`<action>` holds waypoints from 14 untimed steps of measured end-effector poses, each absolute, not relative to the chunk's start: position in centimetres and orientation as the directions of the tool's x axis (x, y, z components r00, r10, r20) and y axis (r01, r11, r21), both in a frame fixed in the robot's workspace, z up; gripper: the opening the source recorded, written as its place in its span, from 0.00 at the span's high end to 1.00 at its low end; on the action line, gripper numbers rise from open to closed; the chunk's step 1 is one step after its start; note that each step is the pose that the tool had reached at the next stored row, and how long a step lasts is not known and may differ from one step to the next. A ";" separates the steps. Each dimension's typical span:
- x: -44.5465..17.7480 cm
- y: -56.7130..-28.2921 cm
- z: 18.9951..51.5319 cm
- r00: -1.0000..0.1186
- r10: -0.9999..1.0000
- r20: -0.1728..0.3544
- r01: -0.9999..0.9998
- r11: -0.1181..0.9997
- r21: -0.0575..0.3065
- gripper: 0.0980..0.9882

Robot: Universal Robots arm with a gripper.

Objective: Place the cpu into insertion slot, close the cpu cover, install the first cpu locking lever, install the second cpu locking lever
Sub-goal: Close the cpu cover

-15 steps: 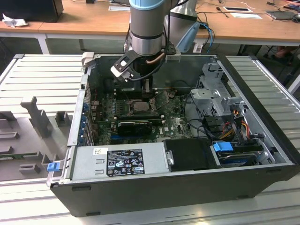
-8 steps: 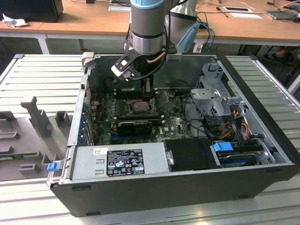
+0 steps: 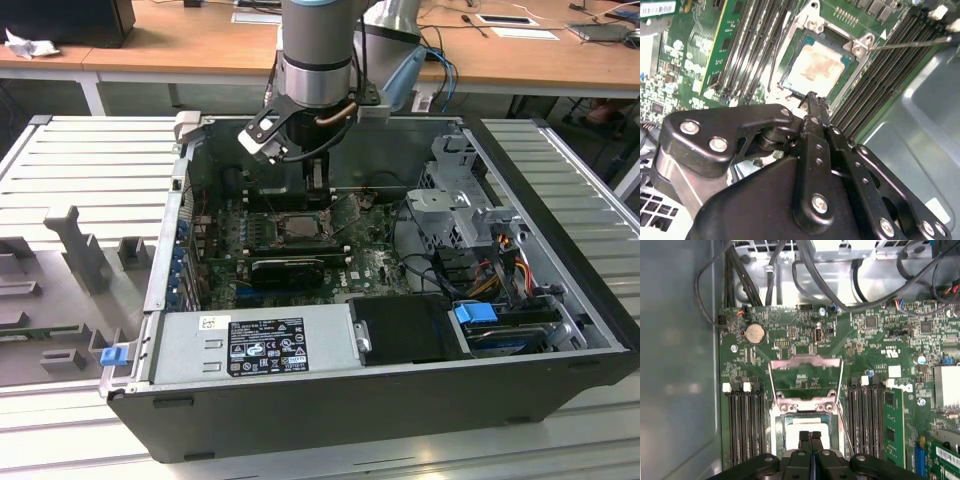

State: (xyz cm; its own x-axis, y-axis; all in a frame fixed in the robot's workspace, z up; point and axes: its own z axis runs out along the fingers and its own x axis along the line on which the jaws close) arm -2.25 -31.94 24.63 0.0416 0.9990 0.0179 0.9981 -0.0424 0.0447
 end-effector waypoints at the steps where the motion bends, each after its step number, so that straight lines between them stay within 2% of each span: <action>1: -2.0 -31.9 24.7 0.042 0.999 0.018 0.998 -0.042 0.045 0.99; 14: -1.5 -31.9 26.2 0.041 0.999 0.018 0.998 -0.042 0.045 0.99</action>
State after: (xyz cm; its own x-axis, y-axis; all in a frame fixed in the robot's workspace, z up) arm -1.46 -31.94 26.20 0.0414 0.9990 0.0182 0.9981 -0.0422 0.0449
